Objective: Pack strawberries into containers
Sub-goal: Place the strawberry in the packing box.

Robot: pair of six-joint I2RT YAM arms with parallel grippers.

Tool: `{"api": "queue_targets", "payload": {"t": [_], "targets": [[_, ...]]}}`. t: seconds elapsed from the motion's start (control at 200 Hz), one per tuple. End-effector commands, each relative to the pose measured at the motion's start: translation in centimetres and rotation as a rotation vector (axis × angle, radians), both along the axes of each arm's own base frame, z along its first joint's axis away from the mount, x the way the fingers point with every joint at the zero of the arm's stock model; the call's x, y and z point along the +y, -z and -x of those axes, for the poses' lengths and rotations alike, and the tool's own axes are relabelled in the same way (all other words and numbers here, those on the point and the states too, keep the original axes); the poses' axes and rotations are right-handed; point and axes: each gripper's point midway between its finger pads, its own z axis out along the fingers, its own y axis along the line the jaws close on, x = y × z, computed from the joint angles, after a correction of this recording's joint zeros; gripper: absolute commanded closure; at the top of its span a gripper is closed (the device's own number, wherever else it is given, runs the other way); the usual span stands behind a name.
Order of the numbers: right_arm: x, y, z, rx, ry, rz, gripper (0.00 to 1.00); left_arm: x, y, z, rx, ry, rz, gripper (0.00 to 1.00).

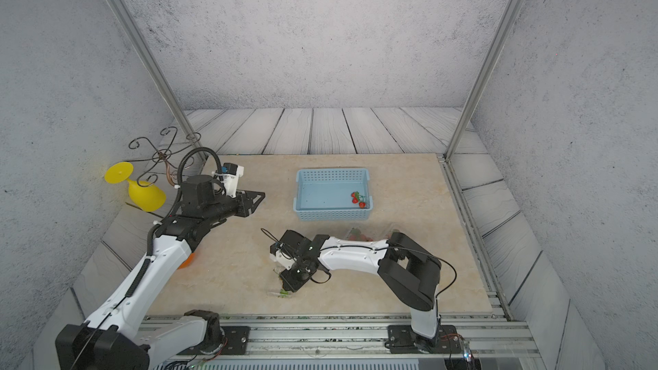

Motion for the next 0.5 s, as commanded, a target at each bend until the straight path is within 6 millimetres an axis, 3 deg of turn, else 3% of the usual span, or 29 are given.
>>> {"api": "queue_targets", "payload": {"t": [0.0,0.225,0.495], "targets": [[-1.0,1.6,0.2,-0.02,-0.012,0.084,0.75,0.2,-0.3,0.3,-0.018,-0.002,-0.001,0.6],[-2.5,2.7,-0.7,-0.054,0.003,0.213,0.66,0.2,-0.3,0.2,-0.017,-0.003,-0.001,0.6],[-2.8,2.8,-2.4,-0.111,0.057,0.269,0.64,0.2,-0.1,0.2,-0.015,-0.003,-0.002,0.6]]}}
